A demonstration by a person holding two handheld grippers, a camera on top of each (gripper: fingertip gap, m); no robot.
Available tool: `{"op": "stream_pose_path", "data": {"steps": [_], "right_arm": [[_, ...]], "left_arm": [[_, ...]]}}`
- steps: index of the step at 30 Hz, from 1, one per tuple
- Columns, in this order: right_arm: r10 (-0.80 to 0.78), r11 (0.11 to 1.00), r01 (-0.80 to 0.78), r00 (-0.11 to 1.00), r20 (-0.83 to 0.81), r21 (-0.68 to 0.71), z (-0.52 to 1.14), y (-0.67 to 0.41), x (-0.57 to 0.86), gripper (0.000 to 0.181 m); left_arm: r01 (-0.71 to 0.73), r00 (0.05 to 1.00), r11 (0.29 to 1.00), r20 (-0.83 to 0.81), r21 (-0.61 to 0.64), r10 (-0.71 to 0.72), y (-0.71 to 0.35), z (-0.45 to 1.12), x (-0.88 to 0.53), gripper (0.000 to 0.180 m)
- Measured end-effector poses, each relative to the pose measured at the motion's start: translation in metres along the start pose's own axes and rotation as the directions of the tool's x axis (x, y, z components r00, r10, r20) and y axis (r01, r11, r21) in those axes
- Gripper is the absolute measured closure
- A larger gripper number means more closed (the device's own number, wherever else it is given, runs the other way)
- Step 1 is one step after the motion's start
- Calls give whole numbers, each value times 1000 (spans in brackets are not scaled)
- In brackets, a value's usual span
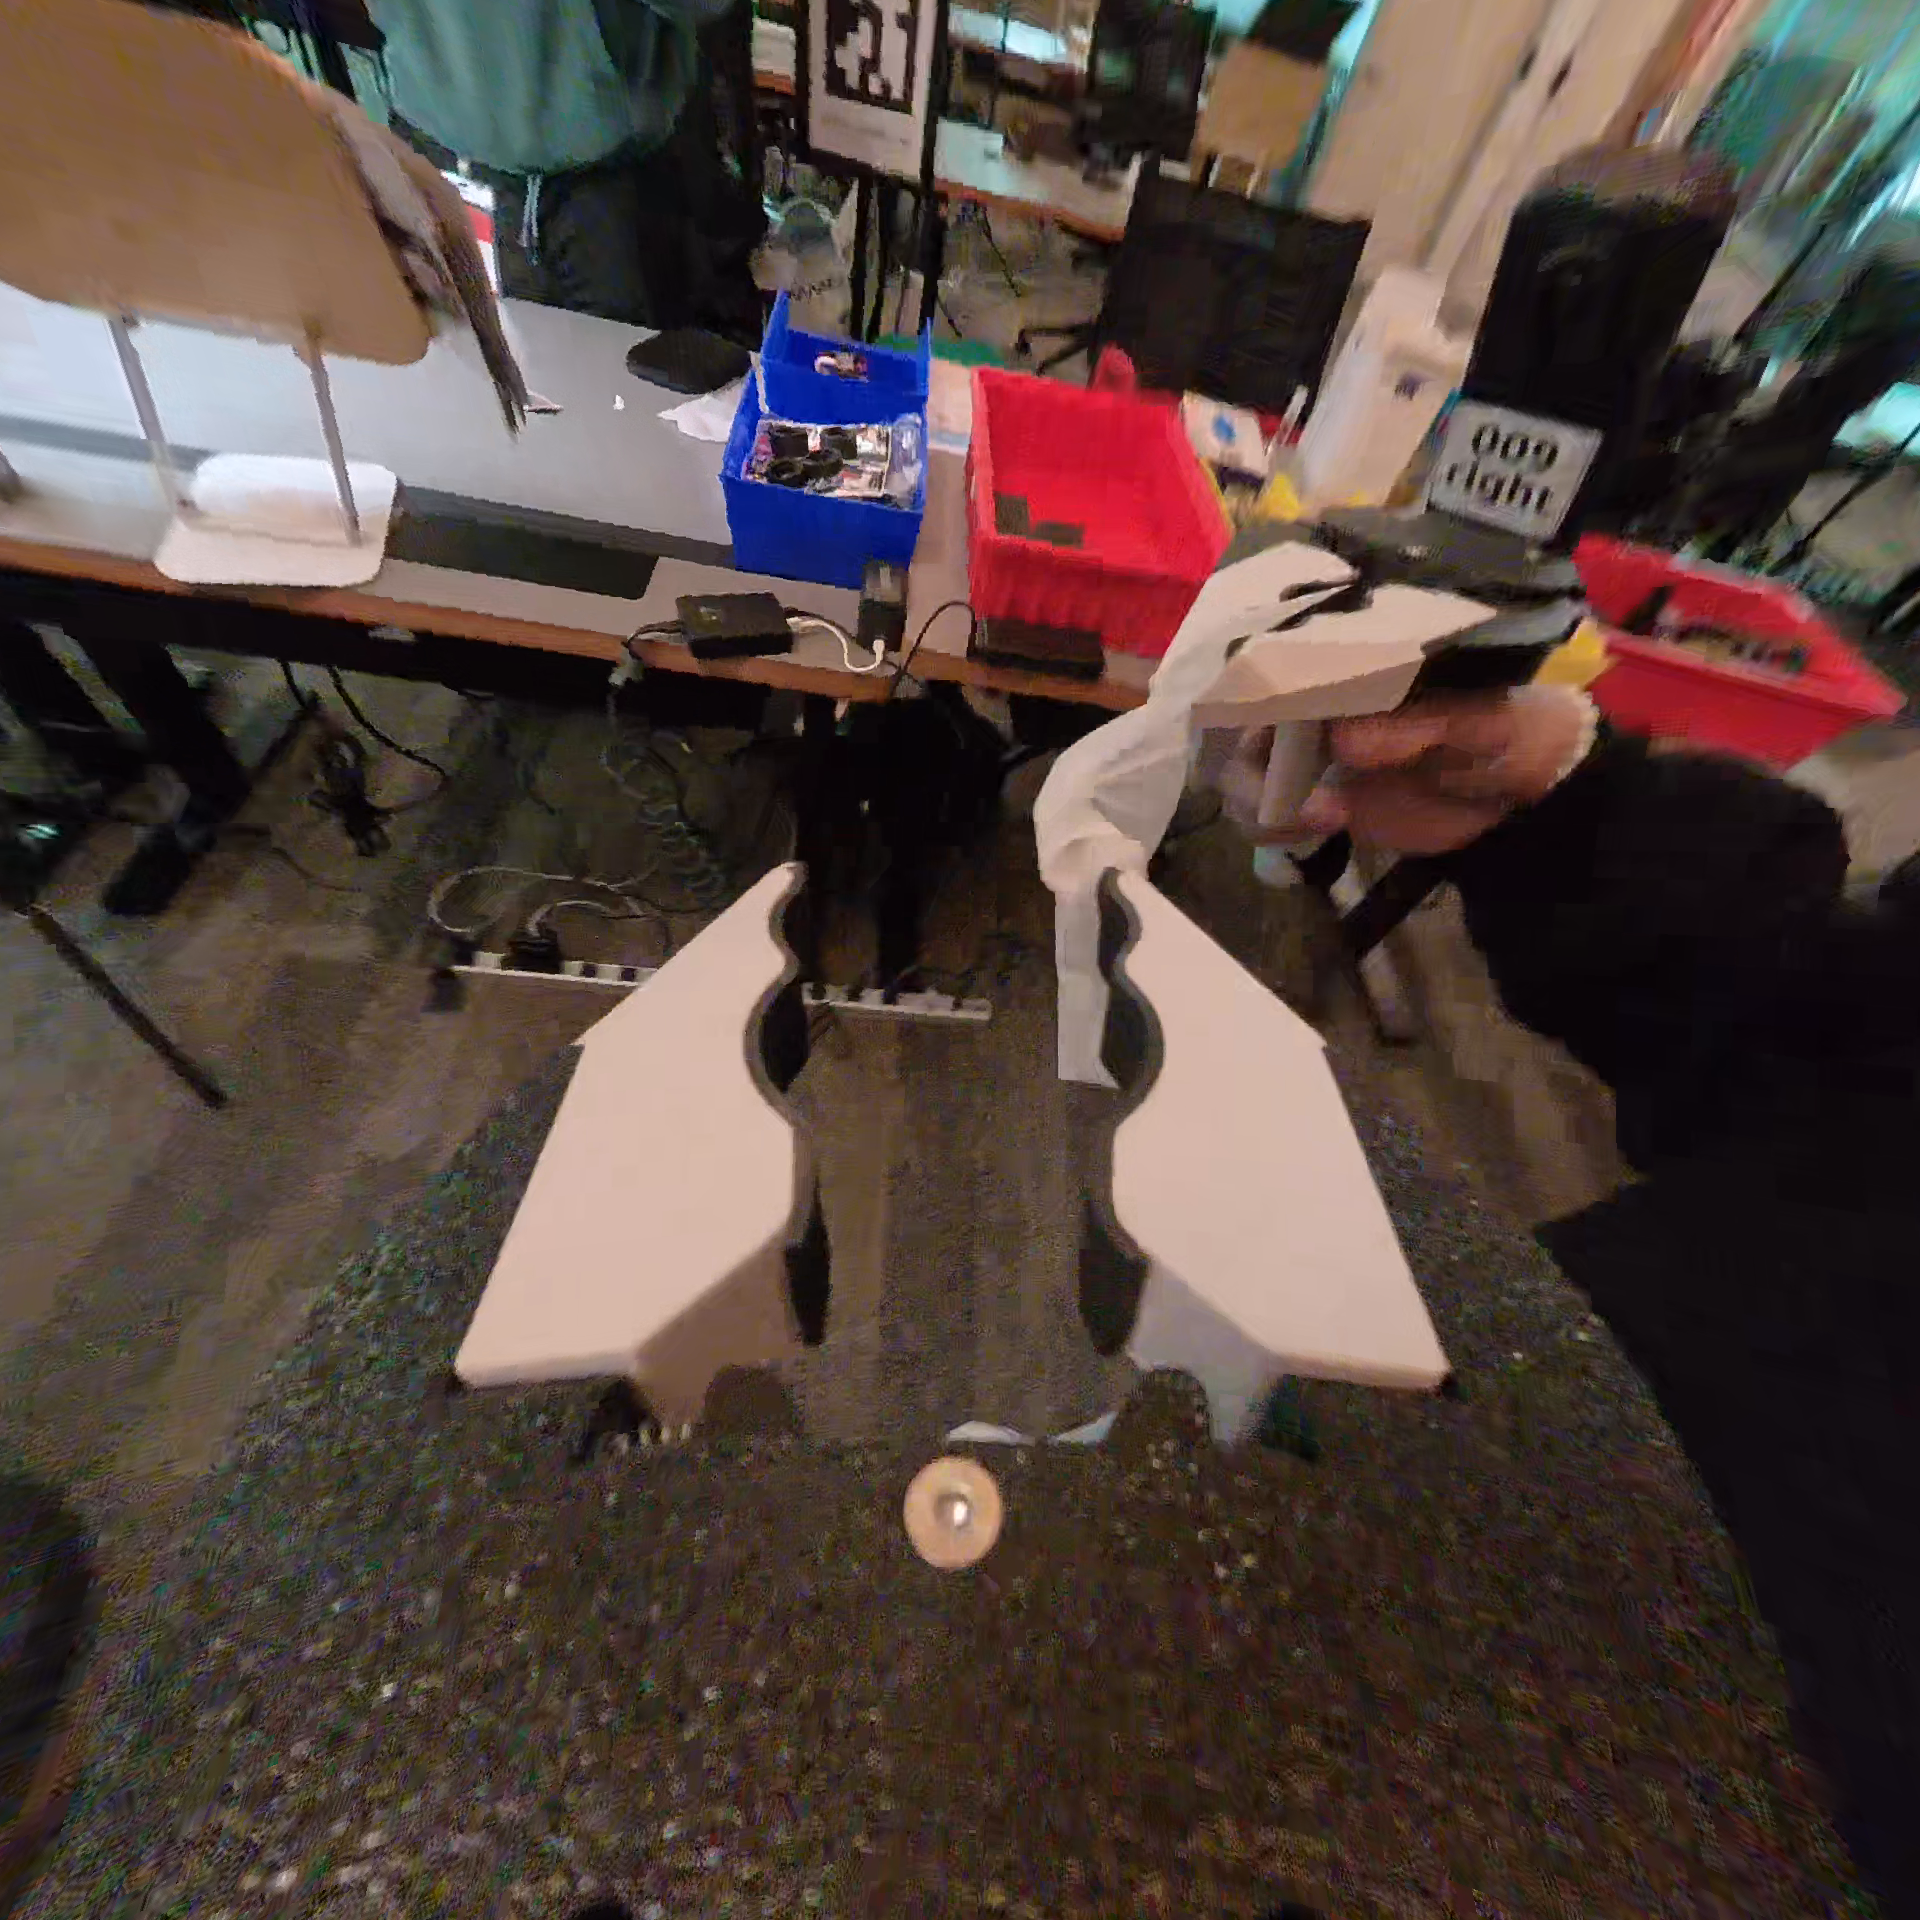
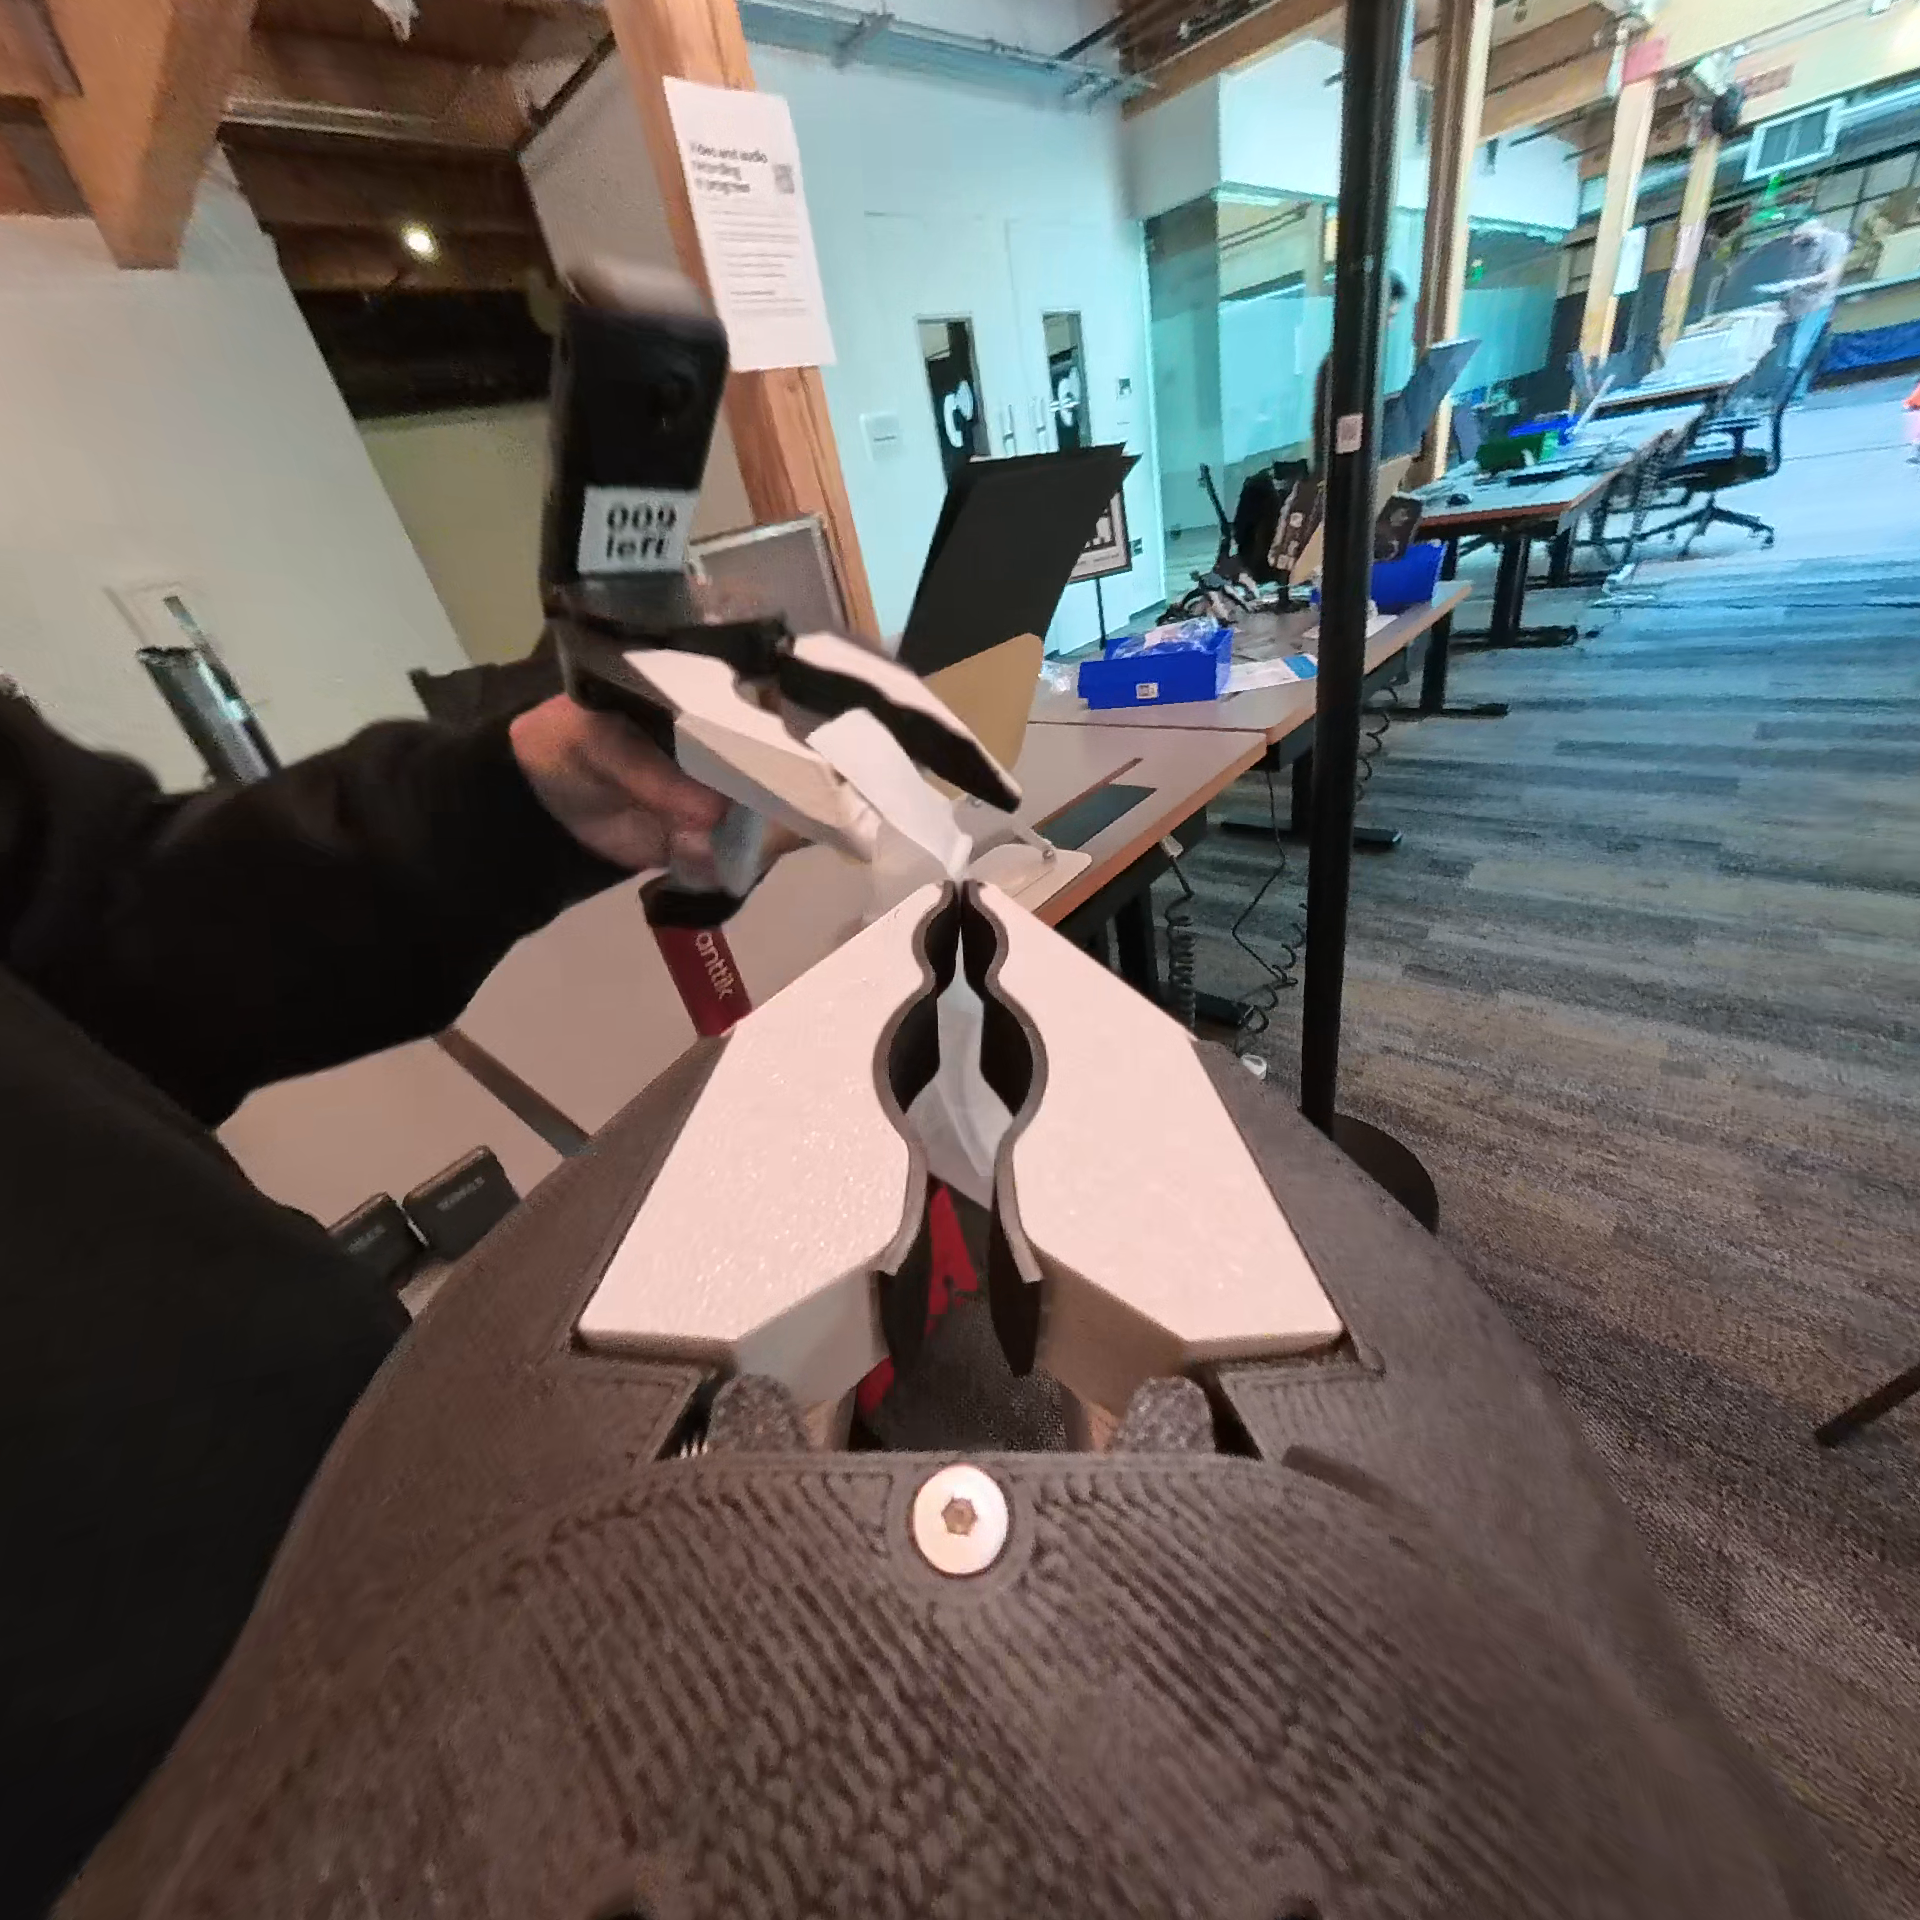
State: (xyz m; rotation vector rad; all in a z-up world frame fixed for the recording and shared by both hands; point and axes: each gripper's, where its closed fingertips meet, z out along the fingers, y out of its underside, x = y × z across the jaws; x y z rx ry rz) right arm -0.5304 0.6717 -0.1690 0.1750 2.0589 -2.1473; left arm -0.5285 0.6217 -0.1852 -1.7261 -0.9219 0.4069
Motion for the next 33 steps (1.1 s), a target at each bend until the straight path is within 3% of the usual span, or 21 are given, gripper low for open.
{"op": "stream_pose_path", "data": {"steps": [4, 8, 13, 20, 23, 26, 31, 33], "right_arm": [[11, 1000, -11, 997, -72, -3, -7, 0, 11, 181], [11, 999, -14, 995, -99, -31, -9, 3, 14, 181], [44, 998, -48, 989, -138, -29, -5, 5, 15, 181], [-54, 987, 4, 952, -302, -162, -6, 11, 29, 181], [-73, 983, 9, 937, -341, -185, -3, 11, 27, 181], [-40, 983, -23, 942, -334, -181, 5, 16, 19, 181], [0, 989, -51, 942, -337, -142, 10, 14, 9, 181], [15, 988, -66, 941, -339, -137, 10, 13, 8, 181]], "left_arm": [[296, 955, 941, -48, 166, -292, 6, -6, 0, 108], [383, 924, 898, -83, 217, -374, 13, -7, 17, 114], [327, 945, 931, -69, 161, -320, 26, 13, 30, 120], [262, 959, 952, 62, 159, -275, 37, 23, 39, 105], [387, 899, 890, 115, 241, -422, 40, 25, 30, 109], [539, 813, 790, 64, 292, -578, 45, 39, 24, 112], [620, 750, 711, 15, 331, -661, 54, 58, 15, 125], [641, 727, 651, -48, 406, -685, 47, 52, 11, 151]]}}
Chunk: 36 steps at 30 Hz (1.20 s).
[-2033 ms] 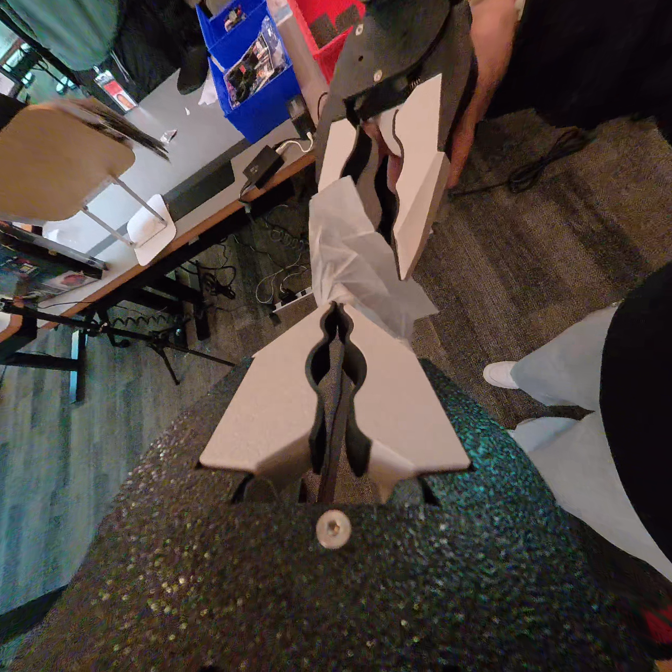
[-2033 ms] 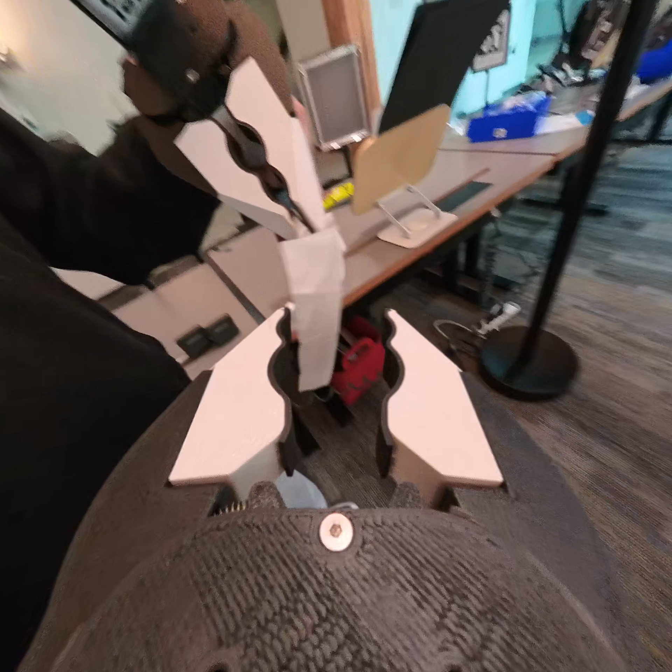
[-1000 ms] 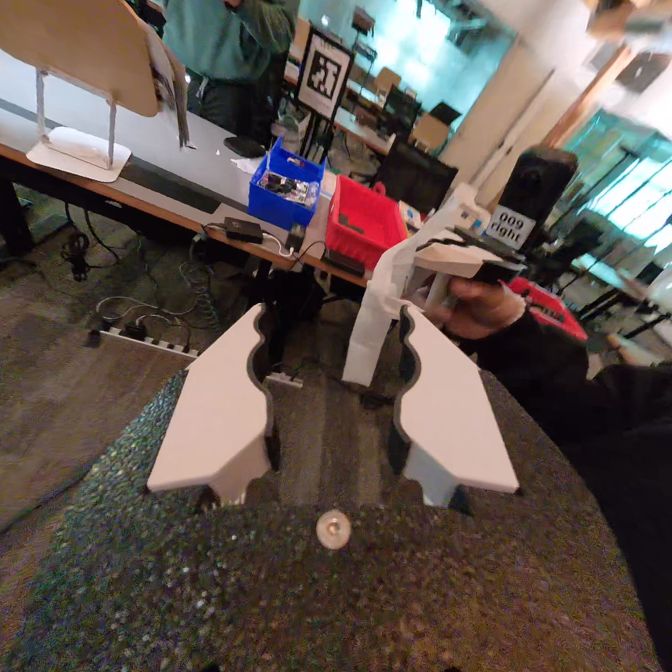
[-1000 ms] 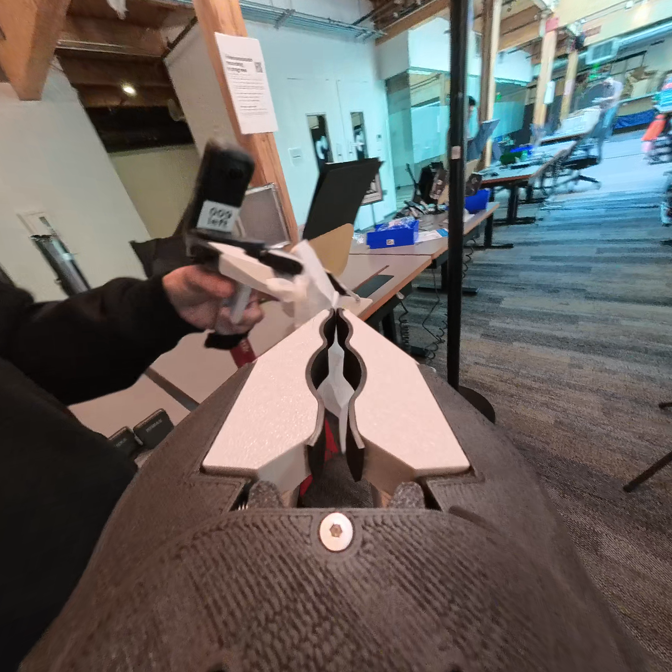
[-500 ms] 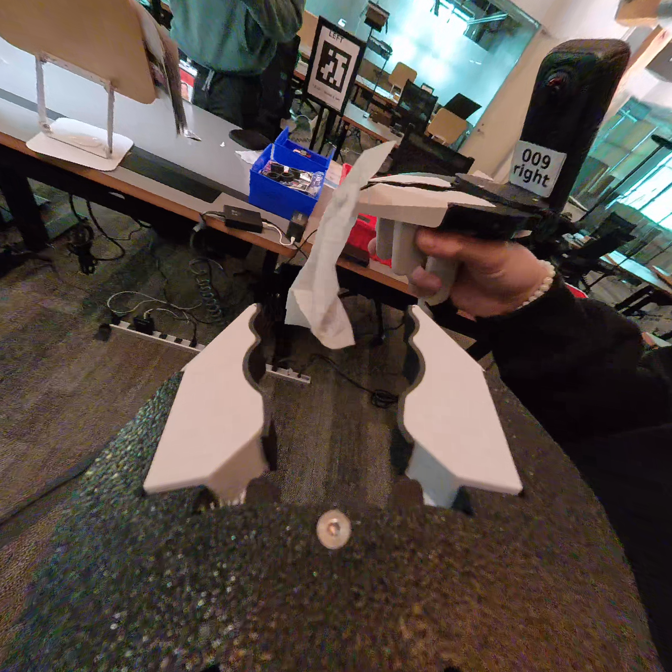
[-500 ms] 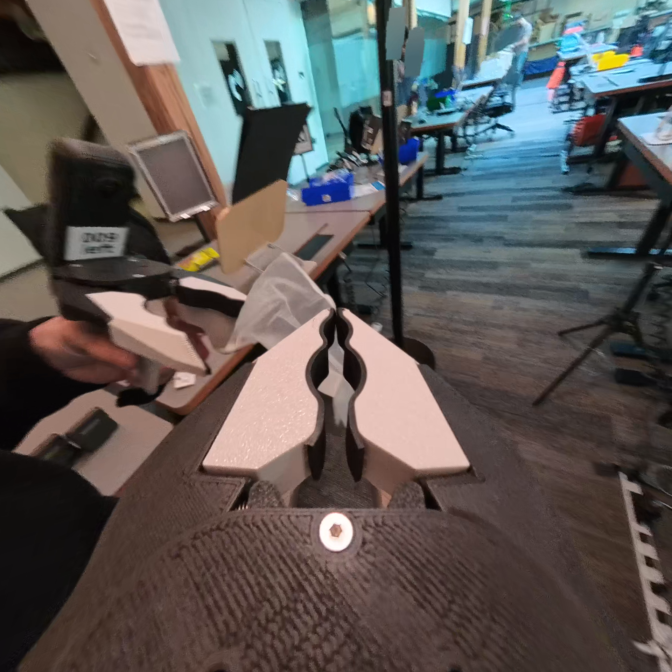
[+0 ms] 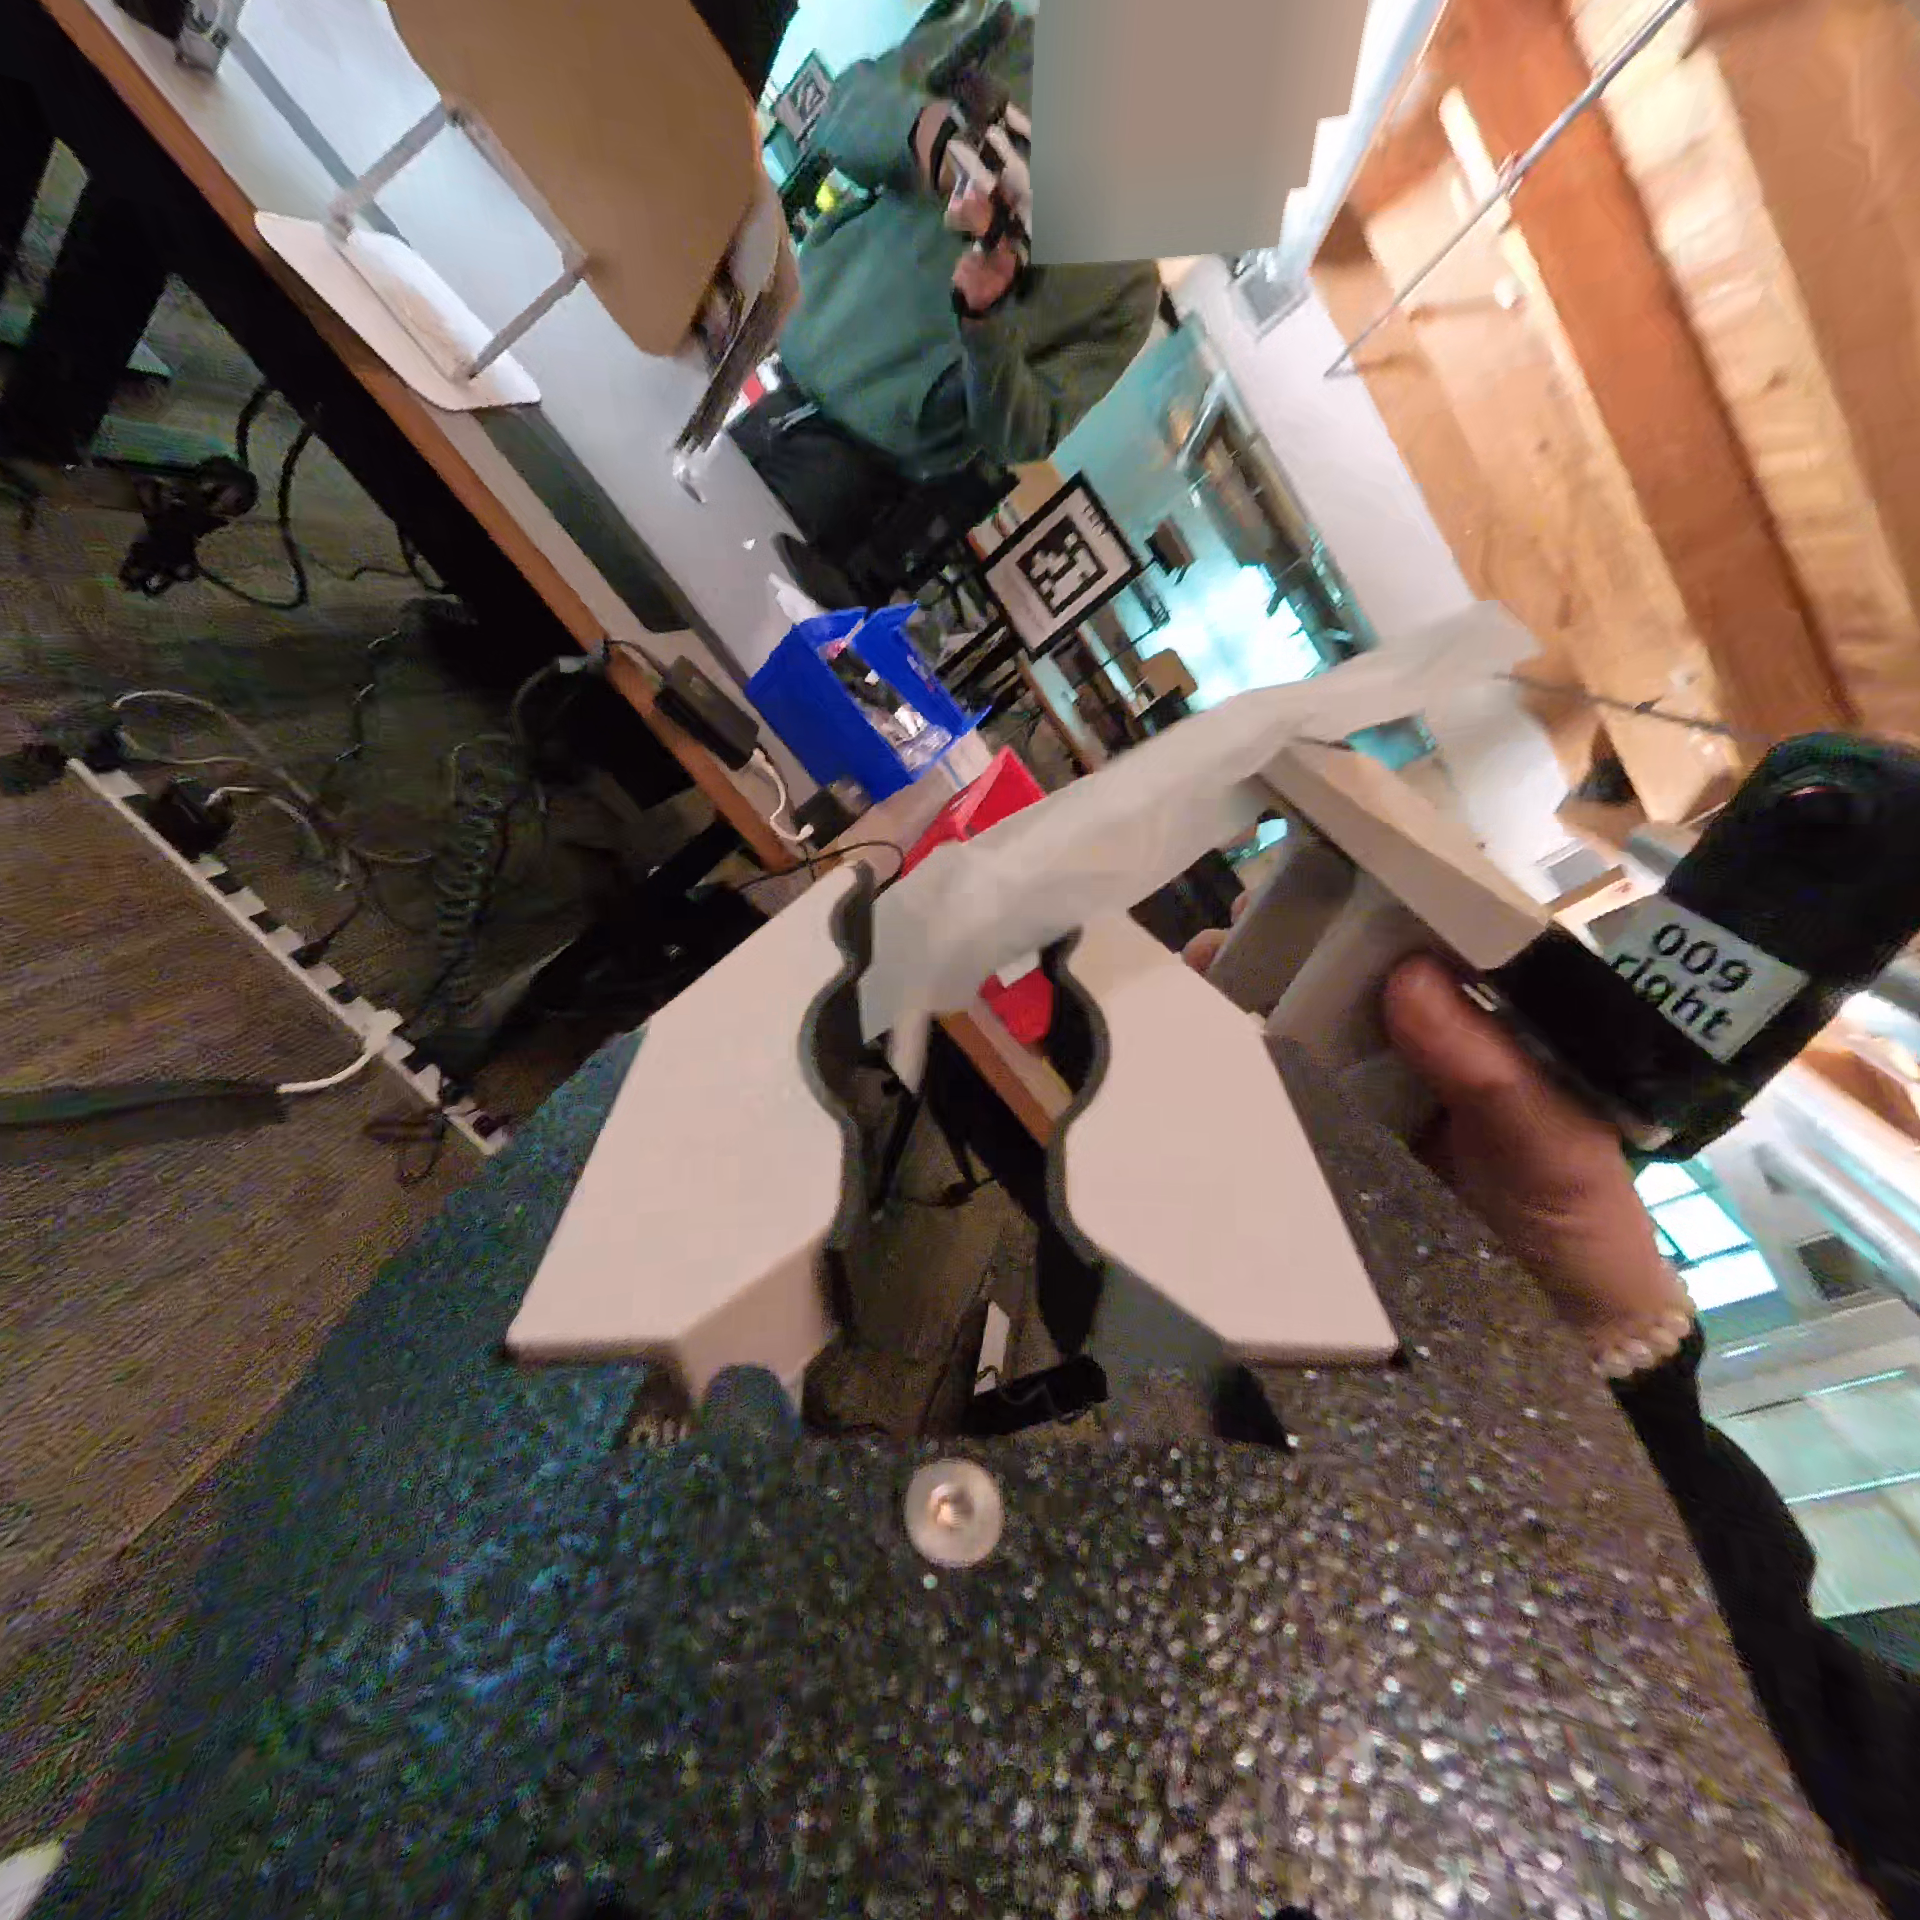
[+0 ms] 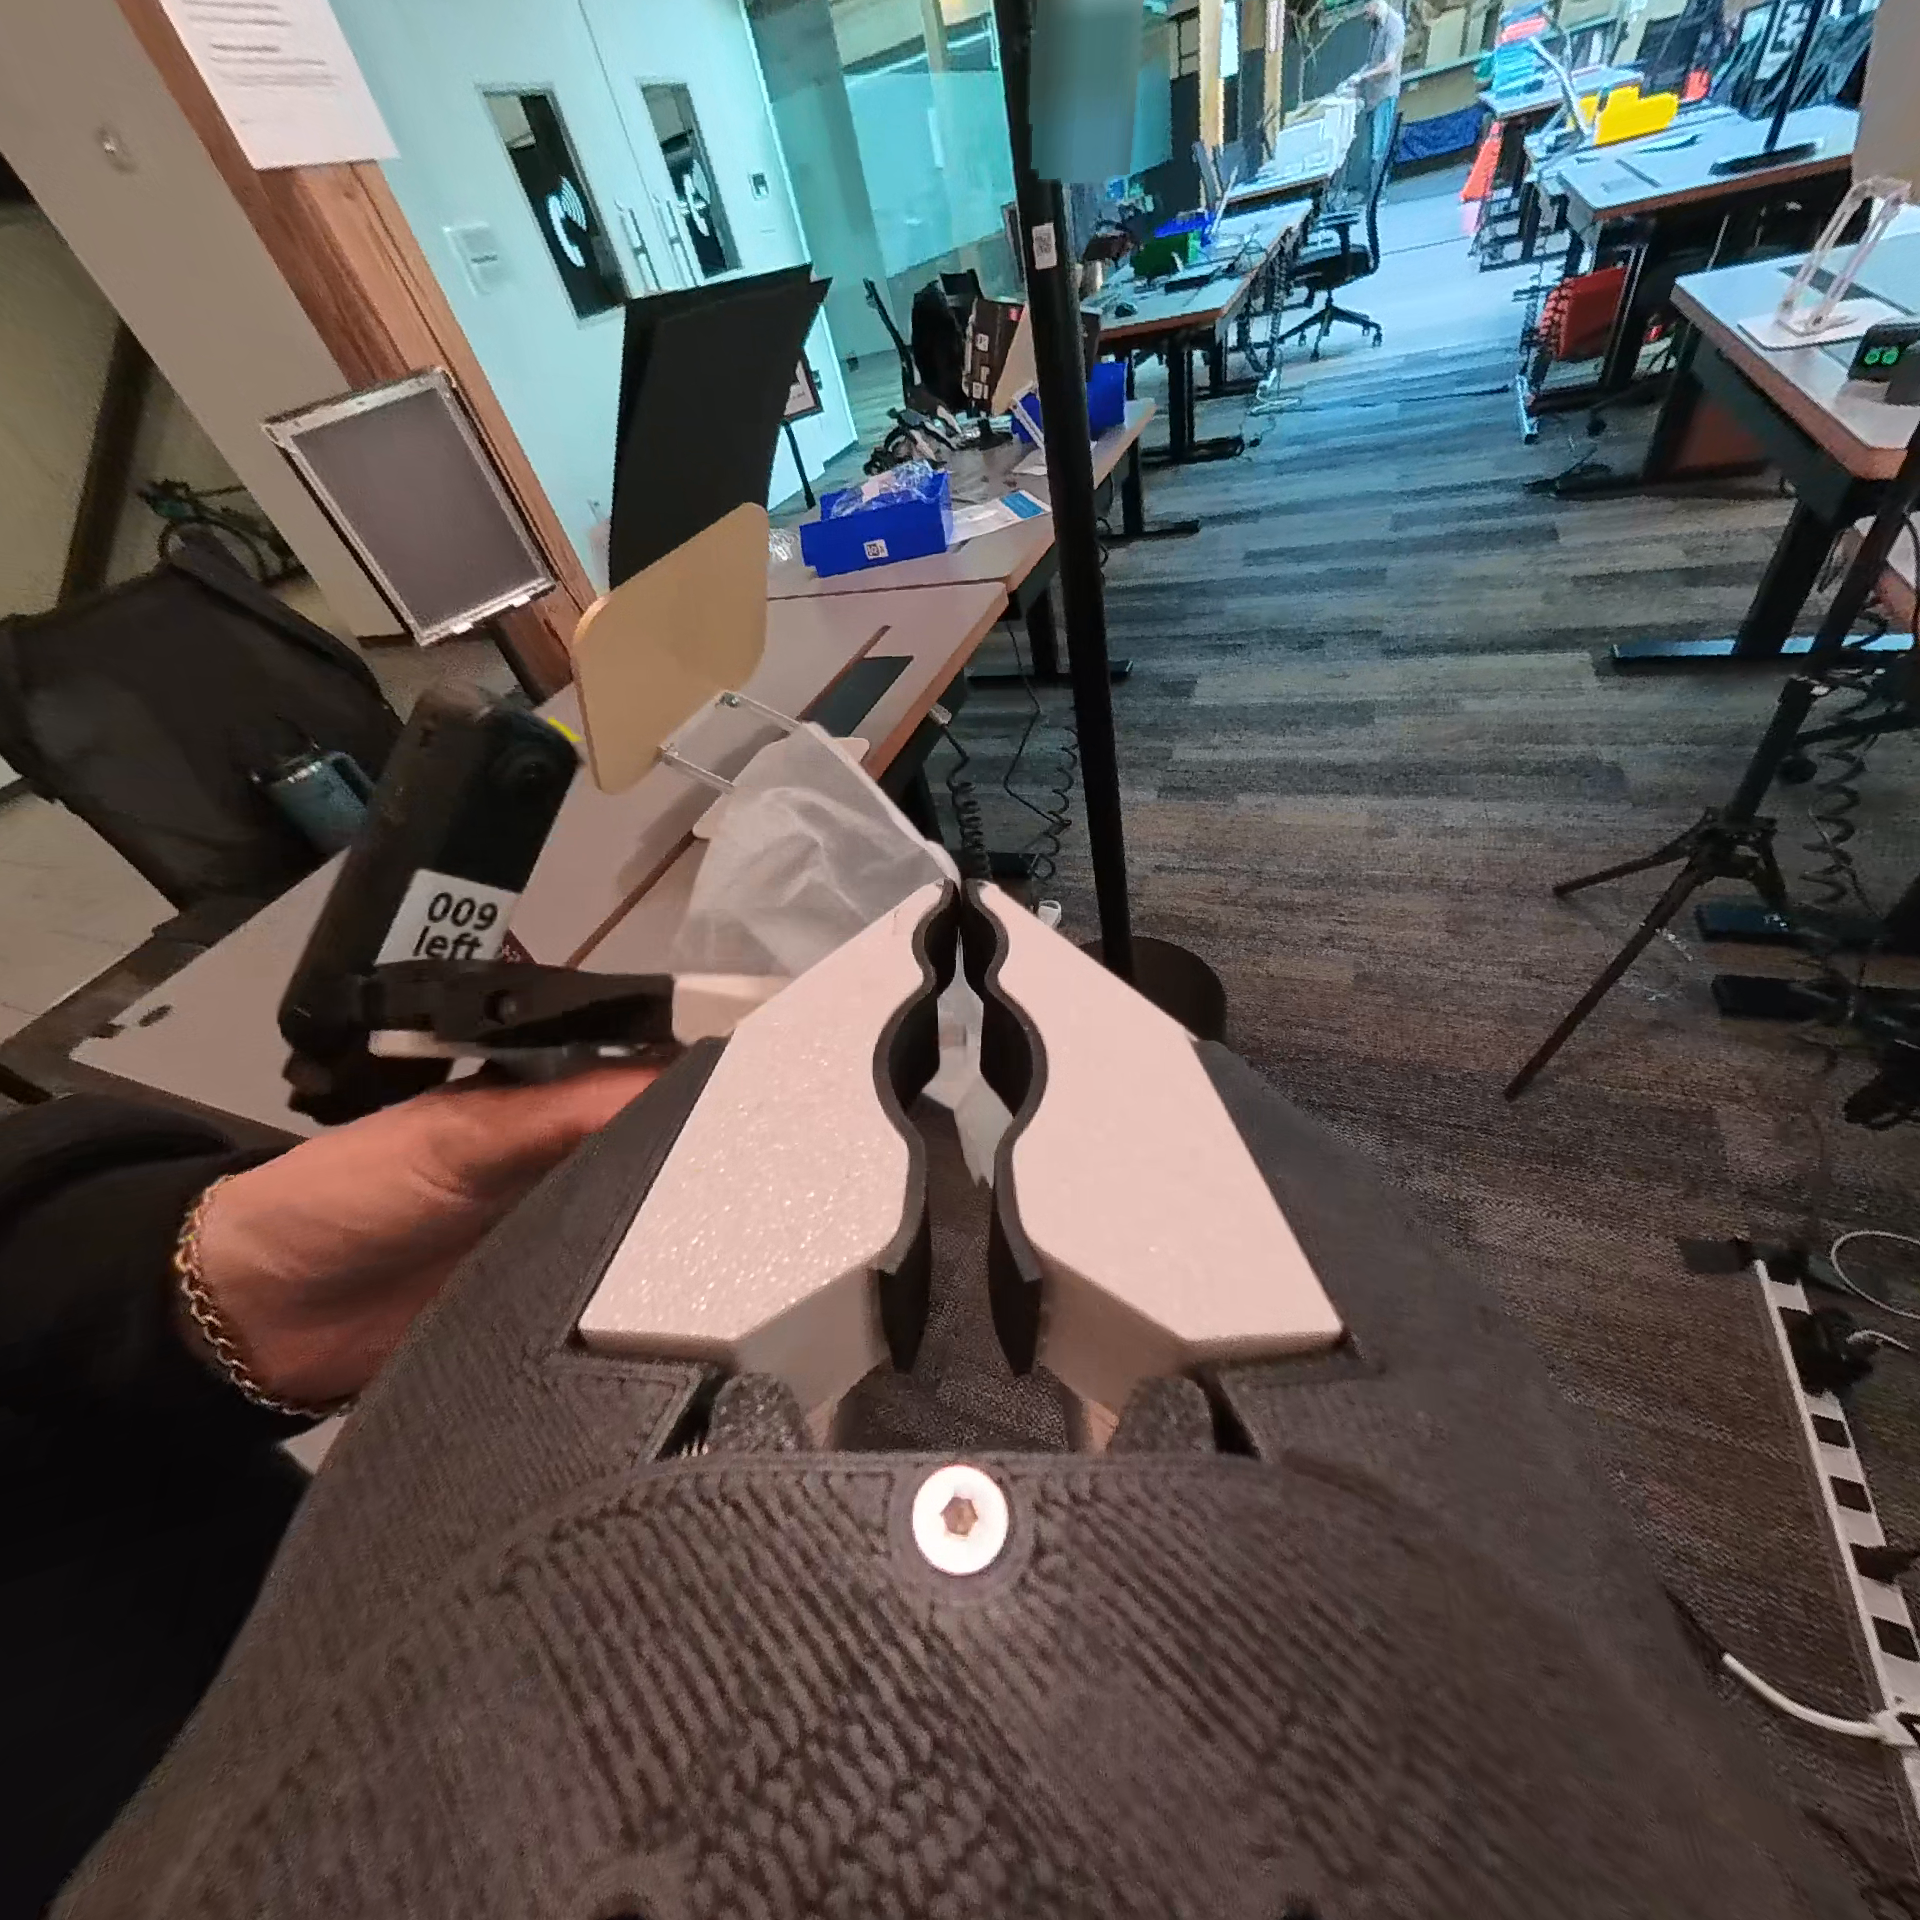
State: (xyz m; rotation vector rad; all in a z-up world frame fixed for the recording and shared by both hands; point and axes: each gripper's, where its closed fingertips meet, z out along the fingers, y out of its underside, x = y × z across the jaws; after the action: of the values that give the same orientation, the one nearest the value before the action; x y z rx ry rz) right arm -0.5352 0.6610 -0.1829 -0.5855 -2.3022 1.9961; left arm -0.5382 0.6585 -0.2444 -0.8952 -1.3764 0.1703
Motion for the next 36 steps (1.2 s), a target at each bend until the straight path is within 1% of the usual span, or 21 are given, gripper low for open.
{"op": "stream_pose_path", "data": {"steps": [1, 2, 3, 4, 6, 9, 13, 18, 20, 22, 23, 25, 26, 30, 32, 33, 35, 36], "right_arm": [[2, 1000, -2, 1000, -11, 1, -2, 0, 2, 181], [6, 1000, -6, 1000, -22, 7, -4, 0, 4, 181], [14, 1000, -14, 1000, -28, 11, -6, -1, 7, 181], [21, 1000, -21, 999, -33, 10, -9, 0, 9, 181], [25, 1000, -25, 999, -44, 1, -12, 2, 14, 181], [48, 999, -49, 998, -26, -16, -14, 8, 16, 181], [74, 997, -74, 997, -9, 9, -19, 8, 20, 181], [91, 991, -105, 982, 164, 78, -25, -4, 3, 181], [65, 993, -86, 970, 235, 79, -27, -3, -5, 181], [53, 990, -98, 931, 360, 106, -31, -8, -22, 181], [43, 987, -102, 911, 409, 124, -34, -12, -29, 181], [29, 983, -111, 879, 476, 146, -39, -17, -39, 181], [30, 982, -118, 866, 500, 147, -41, -18, -42, 181], [60, 983, -143, 843, 534, 115, -43, -17, -45, 181], [73, 983, -150, 849, 523, 107, -43, -15, -43, 181], [84, 981, -162, 848, 523, 105, -43, -15, -42, 181], [107, 980, -176, 864, 492, 95, -42, -14, -34, 181], [114, 980, -177, 870, 480, 88, -42, -11, -31, 181]], "left_arm": [[20, 1000, 999, -23, 32, -19, -5, -3, 1, 162], [25, 999, 998, -32, 54, -23, -10, -6, 0, 167], [14, 999, 997, -39, 71, -11, -13, -10, 0, 176], [-7, 998, 997, -56, 81, 11, -15, -13, 1, 180], [-49, 995, 996, -85, 75, 56, -18, -18, 4, 180], [-126, 985, 992, -118, 29, 128, -20, -22, 6, 180], [-230, 953, 973, -199, 7, 227, -27, -30, 14, 180], [-293, 911, 956, -311, -19, 273, -28, -40, 24, 180], [-271, 889, 963, -388, -17, 243, -27, -44, 35, 174], [-220, 869, 975, -459, -28, 183, -24, -46, 43, 165], [-187, 854, 982, -499, -33, 146, -23, -47, 46, 162], [-104, 818, 993, -572, -48, 58, -21, -49, 52, 148], [-64, 800, 996, -600, -58, 17, -20, -50, 55, 144], [52, 738, 998, -673, -29, -58, -25, -51, 61, 146], [59, 718, 998, -693, -37, -68, -23, -49, 63, 147], [48, 717, 998, -694, -43, -65, -21, -48, 63, 155], [20, 708, 999, -705, -28, -34, -18, -50, 66, 163], [2, 706, 1000, -708, -16, -13, -18, -51, 67, 170]]}}
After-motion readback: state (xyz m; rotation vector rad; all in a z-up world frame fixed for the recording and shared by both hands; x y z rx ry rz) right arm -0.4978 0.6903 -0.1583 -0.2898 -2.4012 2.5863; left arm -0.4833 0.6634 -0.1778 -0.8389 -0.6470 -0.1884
